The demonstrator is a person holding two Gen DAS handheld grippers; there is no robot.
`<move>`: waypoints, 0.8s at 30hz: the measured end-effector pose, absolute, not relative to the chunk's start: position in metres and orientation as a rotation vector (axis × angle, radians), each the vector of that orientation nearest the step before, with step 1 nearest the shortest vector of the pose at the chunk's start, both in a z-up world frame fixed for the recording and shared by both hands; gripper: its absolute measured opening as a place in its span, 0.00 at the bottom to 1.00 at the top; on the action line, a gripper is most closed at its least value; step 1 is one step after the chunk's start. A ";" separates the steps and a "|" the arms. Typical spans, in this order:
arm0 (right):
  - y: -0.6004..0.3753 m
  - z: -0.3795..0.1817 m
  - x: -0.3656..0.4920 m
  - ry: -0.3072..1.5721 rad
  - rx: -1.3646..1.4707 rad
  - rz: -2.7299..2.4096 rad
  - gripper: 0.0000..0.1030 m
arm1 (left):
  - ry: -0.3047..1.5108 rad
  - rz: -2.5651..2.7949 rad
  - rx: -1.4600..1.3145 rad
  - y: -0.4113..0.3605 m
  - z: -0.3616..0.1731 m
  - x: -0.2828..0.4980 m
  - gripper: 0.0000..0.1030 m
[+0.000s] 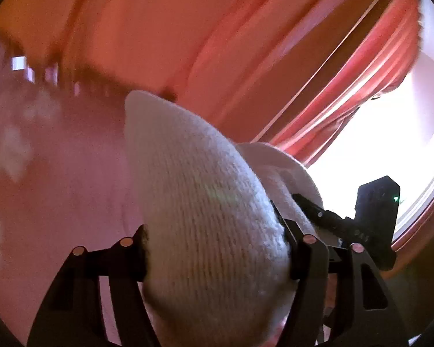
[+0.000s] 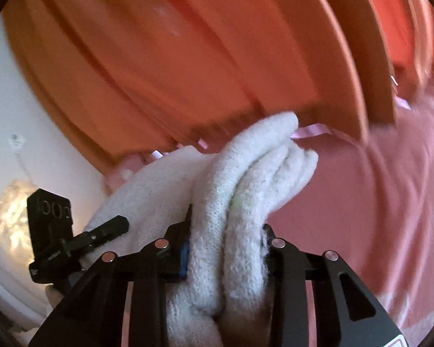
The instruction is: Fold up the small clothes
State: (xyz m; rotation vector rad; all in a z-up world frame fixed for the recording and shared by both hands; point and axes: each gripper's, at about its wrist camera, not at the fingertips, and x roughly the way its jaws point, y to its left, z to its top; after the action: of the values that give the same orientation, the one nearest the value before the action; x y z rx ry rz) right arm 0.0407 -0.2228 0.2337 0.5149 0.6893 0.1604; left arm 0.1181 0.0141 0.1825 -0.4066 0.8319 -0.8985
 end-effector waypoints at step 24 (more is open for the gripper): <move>-0.196 0.043 0.159 1.017 0.759 0.132 0.71 | 1.089 -0.417 -0.460 0.075 0.046 0.211 0.91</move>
State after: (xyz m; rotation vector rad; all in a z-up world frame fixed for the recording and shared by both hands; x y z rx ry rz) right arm 0.1593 -0.1958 0.0435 0.7594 1.0172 0.1315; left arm 0.2111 0.0746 0.0456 -0.4597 1.0893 -0.4167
